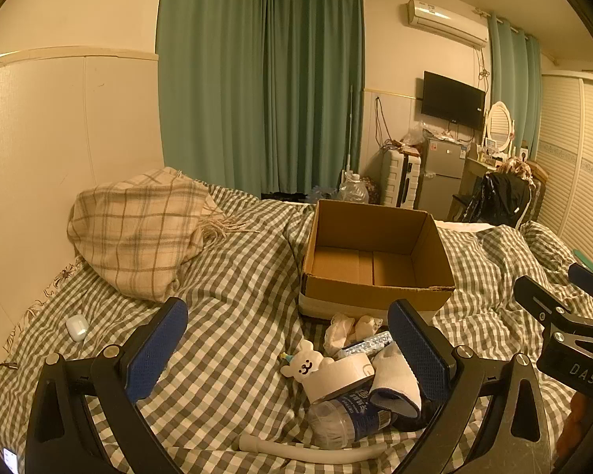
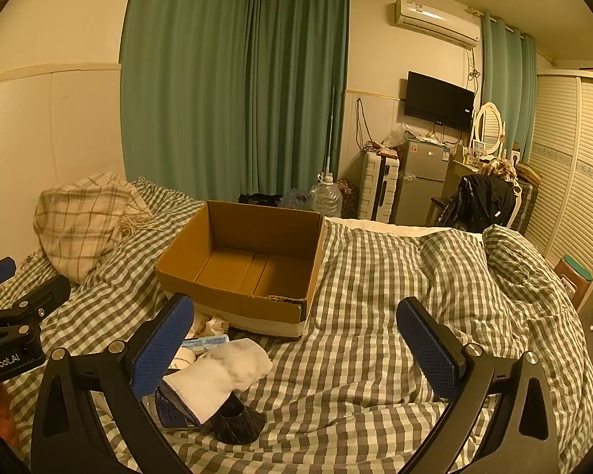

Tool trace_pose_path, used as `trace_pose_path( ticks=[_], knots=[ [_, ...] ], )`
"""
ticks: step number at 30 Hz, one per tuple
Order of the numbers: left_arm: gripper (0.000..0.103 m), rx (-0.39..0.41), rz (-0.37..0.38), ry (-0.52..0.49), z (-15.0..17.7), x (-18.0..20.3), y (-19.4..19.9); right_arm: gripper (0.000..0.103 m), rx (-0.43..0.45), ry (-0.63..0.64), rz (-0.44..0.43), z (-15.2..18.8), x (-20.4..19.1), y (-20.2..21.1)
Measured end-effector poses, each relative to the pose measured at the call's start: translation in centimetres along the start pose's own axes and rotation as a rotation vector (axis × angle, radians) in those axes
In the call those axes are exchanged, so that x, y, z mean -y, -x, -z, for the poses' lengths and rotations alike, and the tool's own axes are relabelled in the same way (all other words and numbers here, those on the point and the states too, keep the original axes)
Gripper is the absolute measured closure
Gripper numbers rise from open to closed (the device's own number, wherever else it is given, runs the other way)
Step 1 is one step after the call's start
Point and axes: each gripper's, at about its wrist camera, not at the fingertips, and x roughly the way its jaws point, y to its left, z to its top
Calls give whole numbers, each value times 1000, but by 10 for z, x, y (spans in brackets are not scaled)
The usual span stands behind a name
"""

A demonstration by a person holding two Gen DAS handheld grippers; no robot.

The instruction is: Organize objects

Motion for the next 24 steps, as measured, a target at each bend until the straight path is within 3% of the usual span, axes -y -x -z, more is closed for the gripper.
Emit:
trace_pose_path(
  ticks=[24],
  knots=[
    [0,-1,-2,0,1,1,0,0,-2,2,1,0,-1,0]
  ],
)
